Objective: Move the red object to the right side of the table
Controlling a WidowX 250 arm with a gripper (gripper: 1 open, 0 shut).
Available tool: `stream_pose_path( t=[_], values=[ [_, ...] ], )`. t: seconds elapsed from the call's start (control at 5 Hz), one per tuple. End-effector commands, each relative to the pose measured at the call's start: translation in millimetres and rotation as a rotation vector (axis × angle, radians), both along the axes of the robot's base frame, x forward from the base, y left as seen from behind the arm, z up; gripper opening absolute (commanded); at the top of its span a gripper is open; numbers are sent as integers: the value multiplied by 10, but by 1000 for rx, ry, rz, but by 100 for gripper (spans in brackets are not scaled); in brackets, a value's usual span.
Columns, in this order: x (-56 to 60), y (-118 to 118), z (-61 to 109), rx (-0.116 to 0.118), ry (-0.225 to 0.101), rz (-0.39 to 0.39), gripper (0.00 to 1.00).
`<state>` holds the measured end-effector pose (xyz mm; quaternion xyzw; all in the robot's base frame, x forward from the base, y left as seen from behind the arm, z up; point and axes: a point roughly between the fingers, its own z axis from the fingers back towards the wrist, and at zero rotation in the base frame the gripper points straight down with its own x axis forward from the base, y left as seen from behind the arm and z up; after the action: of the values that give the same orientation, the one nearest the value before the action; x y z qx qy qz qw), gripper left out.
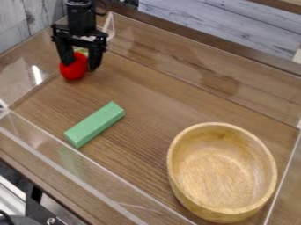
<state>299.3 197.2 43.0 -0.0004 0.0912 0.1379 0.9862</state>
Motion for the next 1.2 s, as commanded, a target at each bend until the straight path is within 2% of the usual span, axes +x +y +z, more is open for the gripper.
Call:
stream_pose_path(
  t=[0.0, 0.2, 0.4, 0.6, 0.8, 1.0],
  values=[
    [119, 72, 256, 30, -53, 5, 100],
    [194, 110, 251, 25, -46, 21, 100],
    [245, -4, 111, 20, -39, 17, 100],
    [230, -9, 28, 17, -28, 17, 0],
    [207, -69, 183, -13, -45, 35, 0],
    [252, -127, 462, -53, -85, 103, 0]
  ],
)
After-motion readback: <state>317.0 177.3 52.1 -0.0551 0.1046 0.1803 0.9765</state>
